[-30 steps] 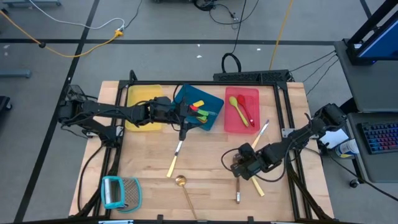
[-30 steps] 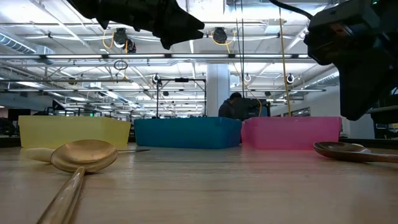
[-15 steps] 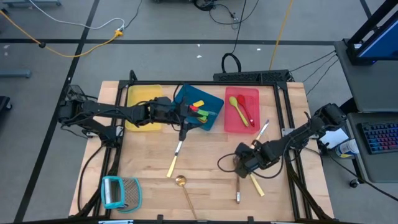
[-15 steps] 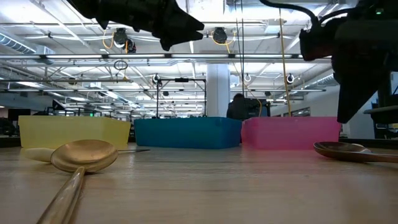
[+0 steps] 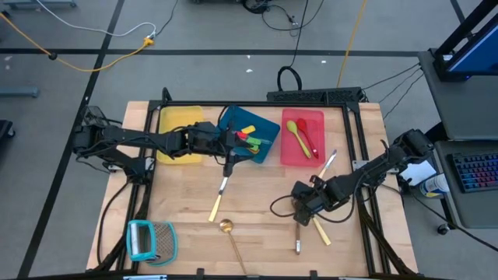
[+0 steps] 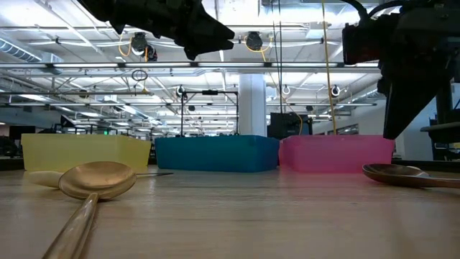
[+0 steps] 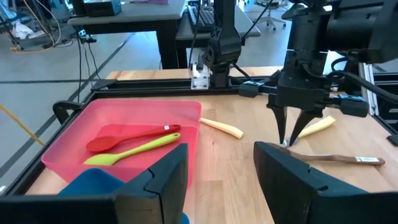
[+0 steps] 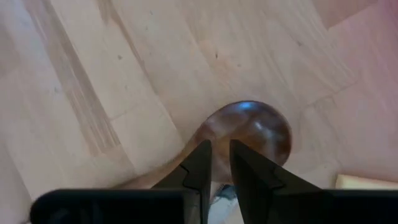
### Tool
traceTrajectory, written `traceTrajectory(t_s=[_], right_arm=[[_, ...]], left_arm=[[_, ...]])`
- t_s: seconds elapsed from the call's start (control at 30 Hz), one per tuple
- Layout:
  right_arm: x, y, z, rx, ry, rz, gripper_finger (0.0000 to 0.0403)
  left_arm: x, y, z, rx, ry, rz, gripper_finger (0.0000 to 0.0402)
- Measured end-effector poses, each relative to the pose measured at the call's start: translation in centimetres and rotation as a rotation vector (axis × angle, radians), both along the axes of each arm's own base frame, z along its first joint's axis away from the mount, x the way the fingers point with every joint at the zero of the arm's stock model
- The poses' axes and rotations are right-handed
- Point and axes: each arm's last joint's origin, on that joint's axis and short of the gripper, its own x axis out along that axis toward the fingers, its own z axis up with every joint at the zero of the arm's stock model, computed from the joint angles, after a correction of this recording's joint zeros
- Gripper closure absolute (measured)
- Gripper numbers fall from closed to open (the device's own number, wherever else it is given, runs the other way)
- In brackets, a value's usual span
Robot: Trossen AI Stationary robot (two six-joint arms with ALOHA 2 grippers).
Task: Pick & Place Kitchen Items
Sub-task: Put the wooden serving spoon into the pink bin
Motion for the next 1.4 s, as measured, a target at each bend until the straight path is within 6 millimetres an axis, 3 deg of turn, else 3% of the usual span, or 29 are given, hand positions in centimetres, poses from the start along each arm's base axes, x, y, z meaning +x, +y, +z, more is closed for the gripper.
traceTrajectory(t_s=[0.23, 0.33, 0.47, 0.7, 0.83, 1.17, 1.3, 1.4], right_arm=[[0.7, 0.4, 0.3, 0.068, -0.079, -0.062, 0.0353], [0.9, 0.3, 0.4, 0.011, -0.117, -0.019, 0.0353], [1.1, 0.0, 0.4, 0.014, -0.134, -0.103, 0.0353], [0.9, 0.4, 0.4, 0.229, -0.115, -0.428, 0.0353], [0.7, 1.0, 0.3, 0.377, -0.008, -0.431, 0.0349], [0.1, 1.4, -0.1, 0.378, 0.047, -0.327, 0.0289], [-0.6, 1.1, -1.3, 0.381, 0.075, -0.395, 0.0261], [-1.1, 1.3, -2.9, 0.484, 0.048, -0.533, 0.0246]], left_arm=[[0.0, 0.0, -0.1, 0.001, 0.015, -0.001, 0.0215], [-0.1, 0.0, -0.2, -0.001, 0.021, 0.0, 0.0215], [-0.1, 0.0, -0.3, -0.005, 0.034, 0.0, 0.0215], [-0.1, 0.0, -0.4, -0.008, 0.042, 0.001, 0.0215], [-0.1, 0.0, -0.4, -0.008, 0.042, 0.001, 0.0215], [-0.1, 0.0, -0.4, -0.008, 0.042, 0.001, 0.0215], [-0.1, 0.0, -0.4, -0.008, 0.043, 0.001, 0.0215], [-0.1, 0.0, -0.4, -0.006, 0.047, 0.0, 0.0215]])
